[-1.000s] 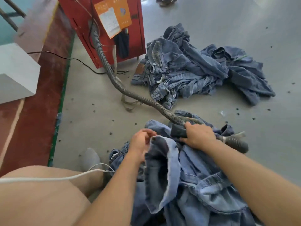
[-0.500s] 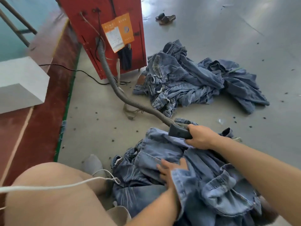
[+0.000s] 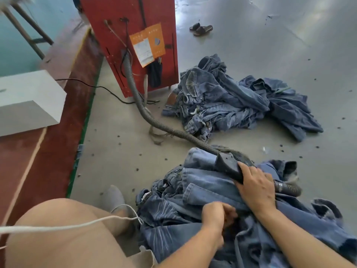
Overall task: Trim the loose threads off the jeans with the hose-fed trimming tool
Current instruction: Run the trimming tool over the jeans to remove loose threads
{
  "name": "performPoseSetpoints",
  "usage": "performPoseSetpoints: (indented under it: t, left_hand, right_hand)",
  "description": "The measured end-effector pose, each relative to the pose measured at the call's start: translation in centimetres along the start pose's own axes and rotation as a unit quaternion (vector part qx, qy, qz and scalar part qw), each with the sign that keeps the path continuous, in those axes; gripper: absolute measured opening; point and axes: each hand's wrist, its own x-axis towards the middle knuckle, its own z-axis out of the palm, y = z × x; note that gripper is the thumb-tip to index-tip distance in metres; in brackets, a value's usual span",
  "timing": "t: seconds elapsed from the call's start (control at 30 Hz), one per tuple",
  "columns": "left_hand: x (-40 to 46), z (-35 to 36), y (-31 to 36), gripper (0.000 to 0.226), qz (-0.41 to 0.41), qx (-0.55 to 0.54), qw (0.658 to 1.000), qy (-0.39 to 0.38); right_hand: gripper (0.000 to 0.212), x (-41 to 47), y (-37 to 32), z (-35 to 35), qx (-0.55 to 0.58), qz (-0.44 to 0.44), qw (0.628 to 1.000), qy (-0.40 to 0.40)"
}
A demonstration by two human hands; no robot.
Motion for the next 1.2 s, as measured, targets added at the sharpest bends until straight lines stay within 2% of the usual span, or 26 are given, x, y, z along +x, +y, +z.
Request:
performPoseSetpoints:
  t: [0.07,0.1,0.13,0.17,0.23,0.3,0.33,0.43,0.47,0.57,0.6,0.7,0.73,0.8,0.9,1.07,1.2]
  left_hand:
    - [2.2,-1.9,-0.8,0.017,0.015,-0.013,0.987,0.161]
    - [2.8,-2.5,-0.6,0.02,0.004,-0.039,0.98,0.195]
    - [3.4,-3.1,-0.2,0.031,-0.013,-0.104,0.976,0.193]
    - [3.8,-3.6,0.4,0.039,-0.023,-0.167,0.973,0.156]
    - [4.9,-3.8,1.9,0.047,-0.005,-0.224,0.971,0.088]
    - [5.9,-3.4,3.4,0.047,0.026,-0.17,0.983,0.058]
    - [6.4,-3.3,3.8,0.042,0.032,-0.127,0.989,0.066]
    - [6.8,-3.5,5.2,0.009,0.017,-0.119,0.992,0.035]
    - [6.7,-3.7,5.6,0.009,0.02,-0.139,0.99,0.019]
    - [6.2,-3.9,6.5,0.031,0.049,-0.207,0.976,-0.037]
    - [5.6,-3.8,6.9,0.032,0.062,-0.227,0.97,-0.052]
    - [4.0,-3.8,7.9,0.007,0.068,-0.265,0.958,-0.08]
    - [3.5,-3.8,8.3,0.006,0.07,-0.267,0.956,-0.095]
    - [2.7,-3.8,8.9,0.023,0.083,-0.247,0.958,-0.118]
    - [2.1,-3.7,9.2,0.04,0.118,-0.193,0.966,-0.127]
    - [2.9,-3.7,9.1,0.031,0.161,-0.124,0.973,-0.109]
    - [3.3,-3.4,9.0,0.045,0.172,-0.134,0.974,-0.065]
  right_hand:
    - [0.067,-2.3,3.6,1.1,0.036,0.019,0.997,0.059]
    - [0.069,-3.3,5.2,1.1,0.053,0.03,0.995,0.078]
    - [0.07,-4.0,6.6,1.1,0.074,0.043,0.992,0.088]
    - [0.07,-4.5,7.6,1.1,0.096,0.057,0.989,0.094]
    - [0.07,-4.9,8.4,1.1,0.109,0.066,0.988,0.086]
    - [0.07,-4.3,8.1,1.1,0.095,0.038,0.993,0.067]
    - [0.069,-3.8,7.8,0.9,0.09,0.026,0.994,0.051]
    - [0.053,-1.5,7.4,-0.9,0.093,-0.018,0.995,0.006]
    - [0.046,-0.4,7.2,-2.0,0.091,-0.05,0.994,-0.017]
    - [0.038,4.1,6.2,-5.9,0.051,-0.132,0.988,-0.067]
    - [0.037,6.1,5.6,-7.4,0.033,-0.147,0.985,-0.08]
    - [0.038,12.1,2.6,-11.5,-0.031,-0.196,0.975,-0.101]
    - [0.039,13.7,1.4,-12.6,-0.046,-0.207,0.972,-0.101]
    - [0.041,15.8,-0.8,-14.0,-0.053,-0.209,0.971,-0.105]
    - [0.045,15.3,-1.5,-14.6,-0.04,-0.2,0.97,-0.131]
    - [0.041,10.1,2.0,-13.1,0.055,-0.173,0.972,-0.149]
    - [0.033,9.2,2.8,-12.8,0.126,-0.141,0.973,-0.135]
